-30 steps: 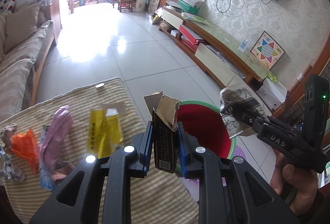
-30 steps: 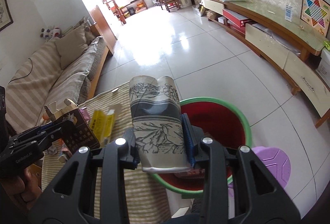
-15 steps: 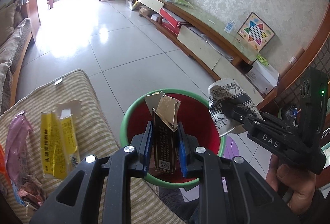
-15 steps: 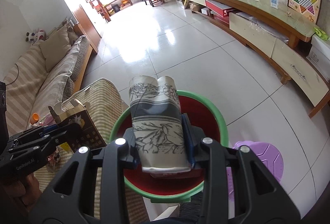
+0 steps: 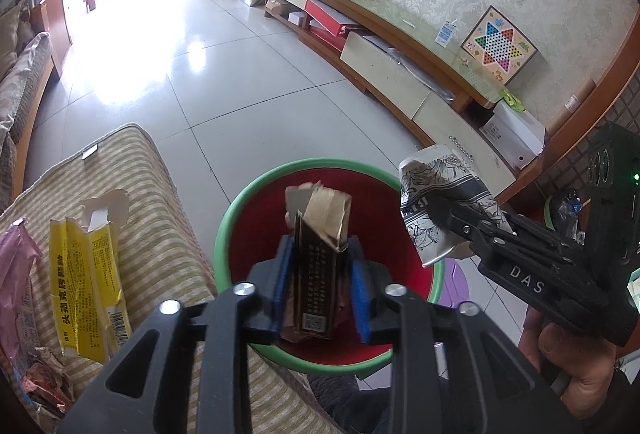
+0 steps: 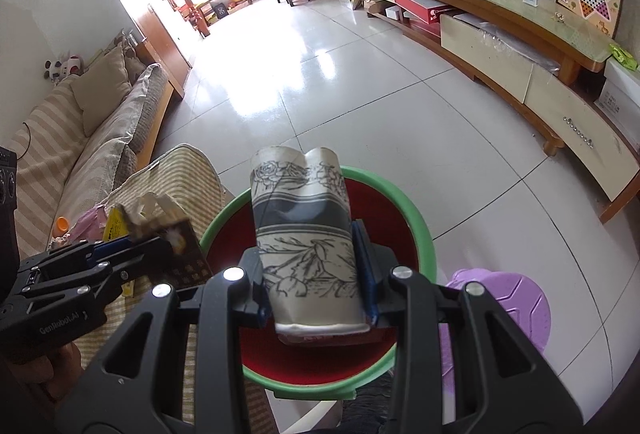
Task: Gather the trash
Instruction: 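Open both tools to drop the box and cup into the bin, then move both tools back over the table toward the remaining trash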
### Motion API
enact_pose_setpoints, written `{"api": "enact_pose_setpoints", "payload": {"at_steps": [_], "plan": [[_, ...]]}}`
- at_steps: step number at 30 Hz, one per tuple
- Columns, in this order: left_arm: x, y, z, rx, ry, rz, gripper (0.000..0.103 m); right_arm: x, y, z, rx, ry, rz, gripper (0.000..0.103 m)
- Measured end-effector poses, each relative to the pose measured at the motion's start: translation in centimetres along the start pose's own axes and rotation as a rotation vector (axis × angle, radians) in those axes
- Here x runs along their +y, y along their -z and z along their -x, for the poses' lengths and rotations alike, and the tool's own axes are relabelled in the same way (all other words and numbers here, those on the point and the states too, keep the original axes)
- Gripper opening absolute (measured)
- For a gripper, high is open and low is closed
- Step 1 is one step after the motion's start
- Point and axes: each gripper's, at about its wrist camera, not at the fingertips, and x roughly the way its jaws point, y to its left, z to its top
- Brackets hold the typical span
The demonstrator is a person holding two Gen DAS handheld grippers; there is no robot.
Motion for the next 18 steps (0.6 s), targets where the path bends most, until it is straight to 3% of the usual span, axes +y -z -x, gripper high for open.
{"api": "enact_pose_setpoints", "payload": {"at_steps": [2, 4, 5, 6, 7, 10, 12, 15, 18], "plan": [[-0.1, 0.1, -0.1, 0.0, -0.005, -0.006, 0.03, 0.1, 0.0, -0.1, 0.003, 0.002, 0.0, 0.033], [0.1, 0.1, 0.0, -0.002, -0.005, -0.002, 0.037, 0.0, -0.1, -0.3, 0.007, 0.003, -0.001, 0.034], [0.2, 0.1, 0.2, -0.012, -0.004, 0.005, 0.045, 0.0, -0.2, -0.4, 0.009, 0.003, 0.0, 0.034], [0.3, 0.0, 0.4, -0.021, -0.004, 0.01, 0.052, 0.0, -0.2, -0.4, 0.011, 0.003, 0.002, 0.041], [0.4, -0.1, 0.6, -0.029, -0.004, 0.016, 0.053, 0.2, -0.1, -0.4, 0.012, 0.007, 0.006, 0.06], [0.9, -0.2, 1.1, -0.044, -0.011, 0.032, 0.056, 0.6, -0.2, 0.1, -0.02, 0.032, 0.022, 0.078], [1.2, -0.3, 1.6, -0.056, -0.023, 0.039, 0.069, 0.8, -0.4, 0.2, -0.024, 0.035, 0.027, 0.091], [1.4, -0.3, 2.4, -0.078, -0.056, 0.039, 0.09, 1.2, -0.5, 0.7, -0.041, 0.058, 0.035, 0.096], [1.6, -0.3, 3.4, -0.092, -0.077, 0.029, 0.095, 1.9, -0.5, 1.3, -0.042, 0.076, 0.044, 0.098]]}}
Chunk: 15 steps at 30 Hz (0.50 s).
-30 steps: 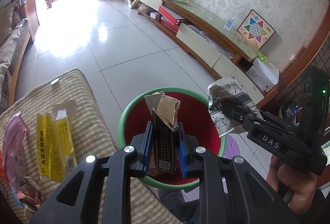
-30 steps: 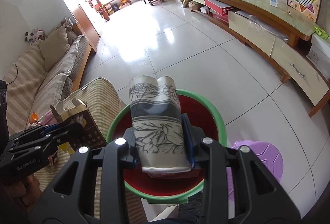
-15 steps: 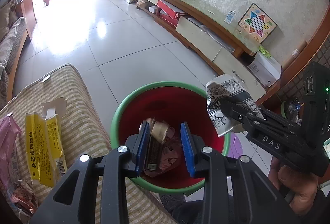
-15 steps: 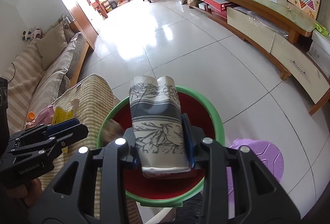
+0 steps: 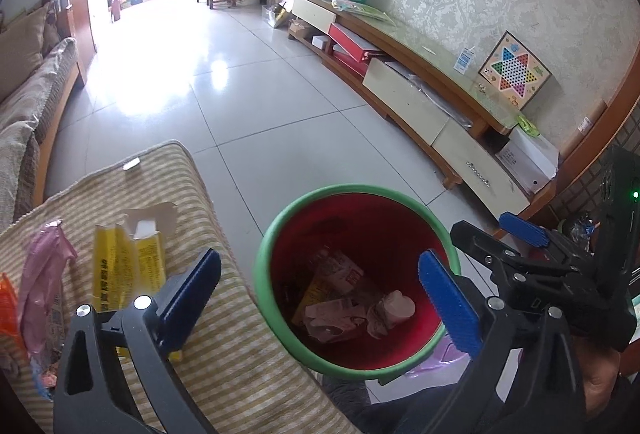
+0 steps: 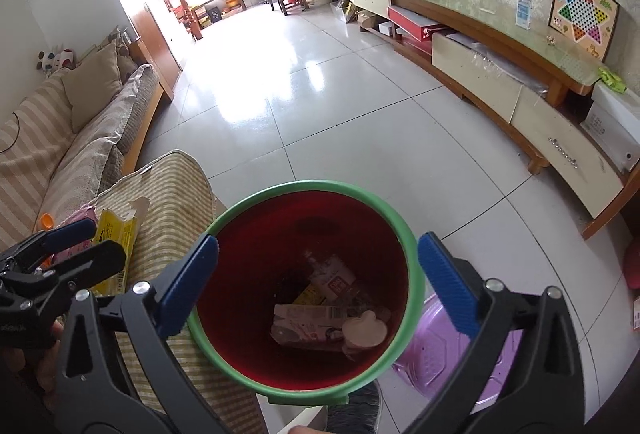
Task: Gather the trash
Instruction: 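Move both tools back over the table toward the remaining trash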
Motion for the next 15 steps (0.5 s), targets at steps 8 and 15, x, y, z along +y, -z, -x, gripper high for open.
{"api": "enact_pose_setpoints", "payload": {"at_steps": [8, 15], "plan": [[1.7, 0.5, 4.2, -0.045, -0.013, 0.005, 0.095, 2.4, -0.3, 2.8, -0.032, 0.005, 0.01, 0.098], [5.1, 2.2, 9.3, -0.089, -0.053, 0.026, 0.095, 7.1, 0.3, 5.1, -0.06, -0.01, 0.06, 0.098]]}}
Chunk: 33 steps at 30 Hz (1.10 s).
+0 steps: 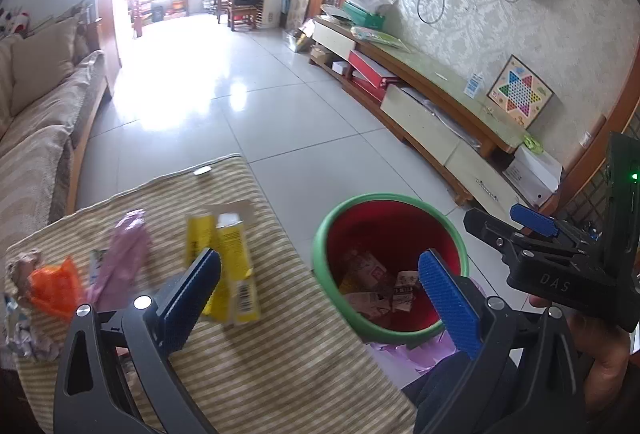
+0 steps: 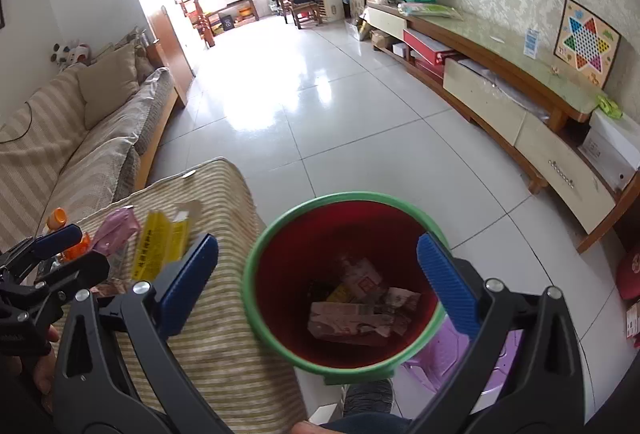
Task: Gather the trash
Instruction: 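Move both tools back over the table toward the remaining trash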
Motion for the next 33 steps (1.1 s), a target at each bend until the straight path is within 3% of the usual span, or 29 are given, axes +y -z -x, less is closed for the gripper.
{"api": "enact_pose_setpoints", "payload": {"at_steps": [8, 18, 33], "plan": [[6.6, 3.0, 5.6, -0.043, -0.064, 0.08, 0.095, 7.2, 1.1, 1.5, 0.0, -0.048, 0.08, 0.098], [15.3, 7.6, 9.7, -0.039, -0.146, 0.212, 0.095, 16.1, 3.8, 1.3, 0.046, -0.104, 0.184, 0.098], [22.5, 12.2, 13.0, -0.053, -0.217, 0.34, 0.095, 21.3, 6.0, 0.0, 0.087, -0.093, 0.264, 0.098]]}}
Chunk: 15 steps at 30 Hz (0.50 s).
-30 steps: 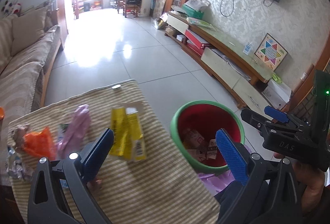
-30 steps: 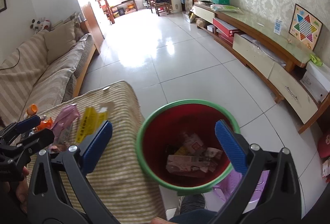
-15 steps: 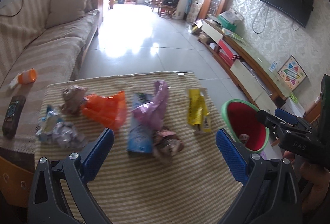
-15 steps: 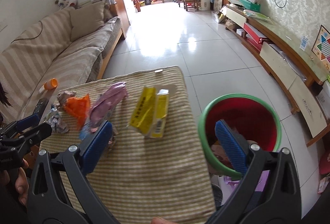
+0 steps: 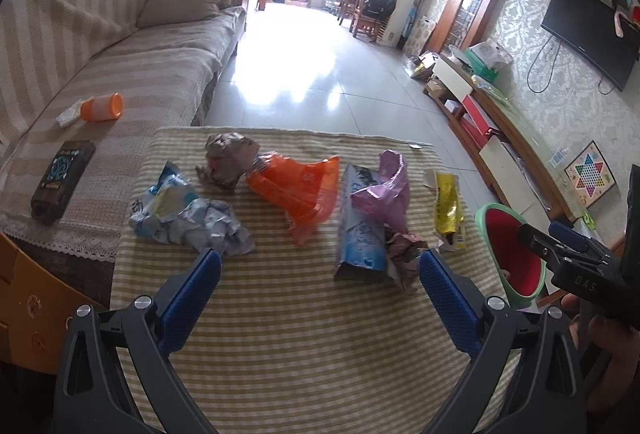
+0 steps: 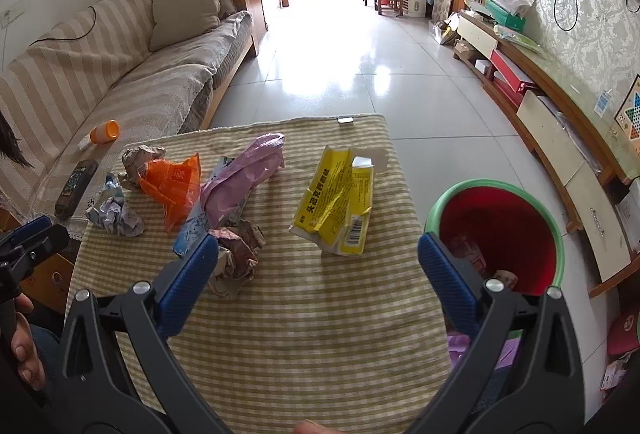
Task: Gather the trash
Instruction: 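Move both tools back over the table toward the remaining trash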
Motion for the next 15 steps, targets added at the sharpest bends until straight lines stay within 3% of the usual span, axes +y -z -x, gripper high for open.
{"api": "enact_pose_setpoints", "payload": {"at_steps": [15], "plan": [[4.8, 0.3, -1.1, 0.008, -0.055, 0.056, 0.095, 1.9, 0.1, -2.8, 0.035, 0.01, 0.017, 0.098]]}}
